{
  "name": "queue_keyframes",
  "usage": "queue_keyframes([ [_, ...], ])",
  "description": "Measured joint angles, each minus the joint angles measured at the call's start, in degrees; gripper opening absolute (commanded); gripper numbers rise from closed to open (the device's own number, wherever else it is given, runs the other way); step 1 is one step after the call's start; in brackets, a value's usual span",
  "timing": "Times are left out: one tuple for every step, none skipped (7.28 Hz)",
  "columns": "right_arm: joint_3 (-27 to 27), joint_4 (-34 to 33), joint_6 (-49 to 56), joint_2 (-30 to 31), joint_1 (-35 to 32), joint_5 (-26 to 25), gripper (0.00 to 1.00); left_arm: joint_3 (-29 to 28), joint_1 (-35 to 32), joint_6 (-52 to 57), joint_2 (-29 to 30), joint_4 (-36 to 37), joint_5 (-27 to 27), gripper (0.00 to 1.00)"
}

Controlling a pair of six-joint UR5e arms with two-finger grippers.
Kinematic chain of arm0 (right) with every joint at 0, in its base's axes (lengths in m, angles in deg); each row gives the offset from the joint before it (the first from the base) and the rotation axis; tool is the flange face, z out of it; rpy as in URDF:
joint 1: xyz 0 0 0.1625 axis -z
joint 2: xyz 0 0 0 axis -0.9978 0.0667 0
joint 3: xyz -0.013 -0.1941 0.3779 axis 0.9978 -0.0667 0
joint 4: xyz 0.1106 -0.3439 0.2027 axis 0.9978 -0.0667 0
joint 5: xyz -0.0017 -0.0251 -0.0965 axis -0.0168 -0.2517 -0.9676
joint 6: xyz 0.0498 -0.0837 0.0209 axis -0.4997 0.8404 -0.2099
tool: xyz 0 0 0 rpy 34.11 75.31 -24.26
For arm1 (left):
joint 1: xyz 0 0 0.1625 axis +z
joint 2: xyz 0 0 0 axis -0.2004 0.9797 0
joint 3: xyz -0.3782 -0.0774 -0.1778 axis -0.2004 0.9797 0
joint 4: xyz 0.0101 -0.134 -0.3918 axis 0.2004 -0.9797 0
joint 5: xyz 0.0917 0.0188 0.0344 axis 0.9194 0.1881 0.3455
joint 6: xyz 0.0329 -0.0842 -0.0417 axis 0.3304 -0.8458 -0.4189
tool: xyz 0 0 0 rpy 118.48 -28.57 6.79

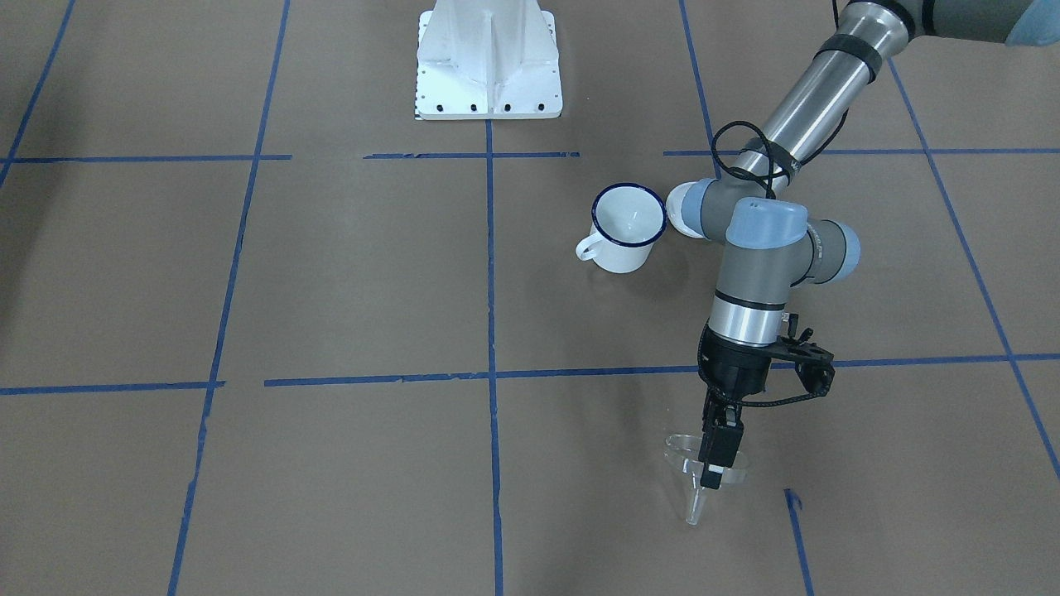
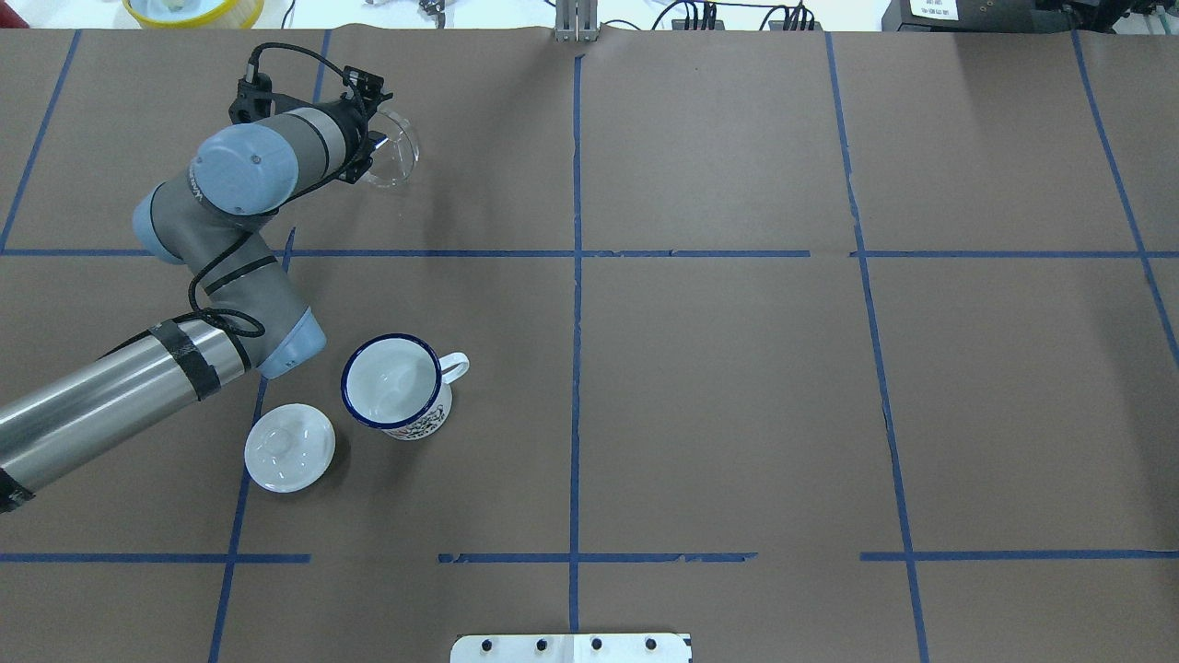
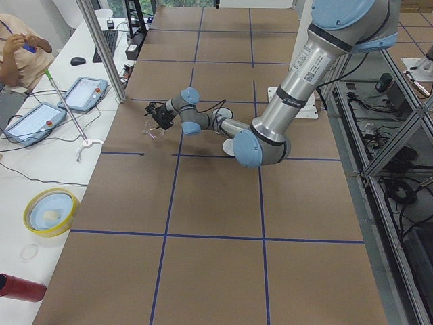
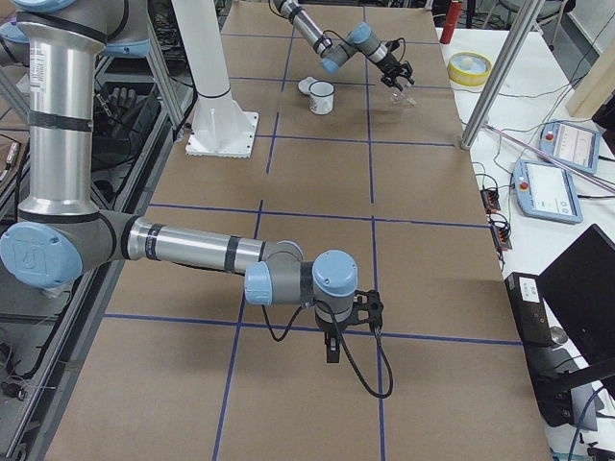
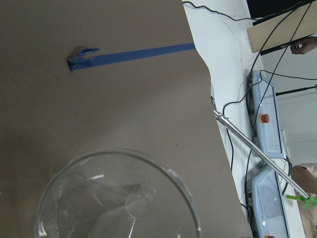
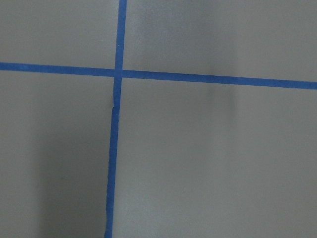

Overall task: Place funnel on cup
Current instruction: 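Lift the funnel and carry it over the open mug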

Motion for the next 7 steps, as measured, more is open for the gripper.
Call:
queue_keyframes([
  [-0.01,0.00,0.00,0.00,0.00,0.00,1.00,-0.15,-0.39,0.13,0.06,-0.29,-0.02,0.00],
  [-0.01,0.00,0.00,0.00,0.00,0.00,1.00,-0.16,-0.67,0.58,0.05,-0.36,-0.02,0.00],
  [-0.02,0.00,0.00,0.00,0.00,0.00,1.00,0.14,-0.94,1.38,0.06,-0.39,-0.07,0.00],
  [-0.02,0.00,0.00,0.00,0.00,0.00,1.00,1.89,-1.65,2.61,0.08,-0.31,-0.41,0.00],
  [-0.02,0.00,0.00,0.00,0.00,0.00,1.00,5.50,-2.76,3.97,-0.01,0.69,-2.13,0.00],
  [-0.01,0.00,0.00,0.00,0.00,0.00,1.00,10.42,-3.67,5.18,-0.17,4.03,-5.29,0.00],
  [-0.02,0.00,0.00,0.00,0.00,0.00,1.00,16.48,-4.16,6.13,-0.37,9.71,-8.50,0.00],
])
